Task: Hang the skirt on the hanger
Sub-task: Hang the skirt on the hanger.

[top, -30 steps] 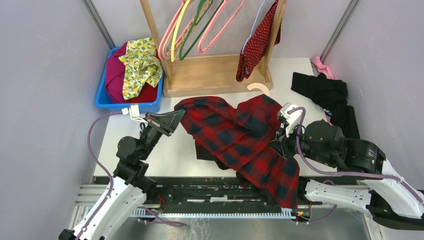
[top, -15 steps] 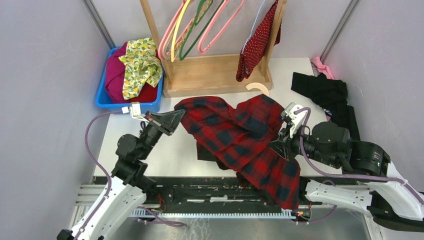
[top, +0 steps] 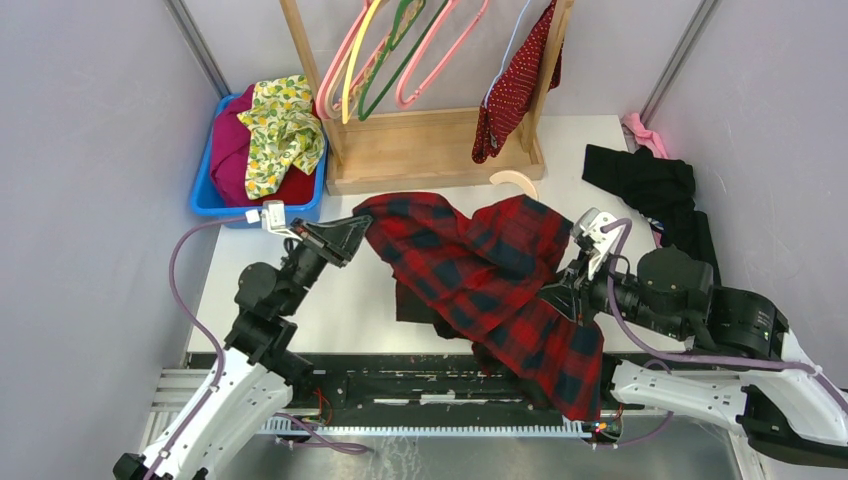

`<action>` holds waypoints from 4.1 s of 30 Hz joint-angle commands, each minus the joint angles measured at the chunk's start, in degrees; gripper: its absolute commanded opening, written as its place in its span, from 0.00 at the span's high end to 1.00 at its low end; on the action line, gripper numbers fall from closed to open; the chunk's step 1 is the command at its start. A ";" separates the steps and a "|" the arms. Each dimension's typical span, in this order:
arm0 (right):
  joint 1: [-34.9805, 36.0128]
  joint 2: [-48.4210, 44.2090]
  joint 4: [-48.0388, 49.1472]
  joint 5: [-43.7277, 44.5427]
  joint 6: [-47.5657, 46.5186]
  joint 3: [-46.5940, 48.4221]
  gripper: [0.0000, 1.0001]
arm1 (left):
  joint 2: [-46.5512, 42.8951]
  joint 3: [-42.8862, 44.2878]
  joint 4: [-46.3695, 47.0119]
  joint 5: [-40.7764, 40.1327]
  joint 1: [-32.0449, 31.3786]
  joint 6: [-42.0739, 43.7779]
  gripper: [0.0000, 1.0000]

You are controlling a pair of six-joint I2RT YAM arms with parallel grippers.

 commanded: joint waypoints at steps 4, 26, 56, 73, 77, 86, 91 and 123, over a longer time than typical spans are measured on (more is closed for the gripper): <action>-0.01 -4.14 6.36 0.28 -0.01 -0.36 0.99 | 0.85 -1.19 1.76 -9.05 1.78 4.25 0.59; -0.09 -6.42 0.48 0.59 0.56 1.63 0.99 | 4.02 -4.42 18.61 16.35 1.76 10.29 0.28; -0.04 -9.05 -1.24 -4.14 2.38 4.90 0.99 | 10.08 -10.02 36.09 20.35 1.73 15.03 0.29; -0.03 -10.20 -1.38 -1.77 2.67 4.68 0.99 | 15.01 -6.48 36.39 23.27 1.71 13.28 0.97; -0.08 -9.90 -2.55 1.60 2.95 4.67 0.99 | 9.89 -6.62 30.64 18.22 1.73 14.74 0.97; -0.03 -8.97 -2.49 7.77 3.00 5.50 0.99 | 5.27 -4.47 21.50 12.75 1.73 13.90 0.97; -0.02 -8.36 -2.09 10.96 3.00 5.81 0.99 | 3.62 -3.48 17.64 12.81 1.72 13.03 0.97; -0.06 7.67 3.59 13.47 0.30 15.64 0.99 | 15.14 7.98 -14.28 -1.37 1.74 10.04 0.47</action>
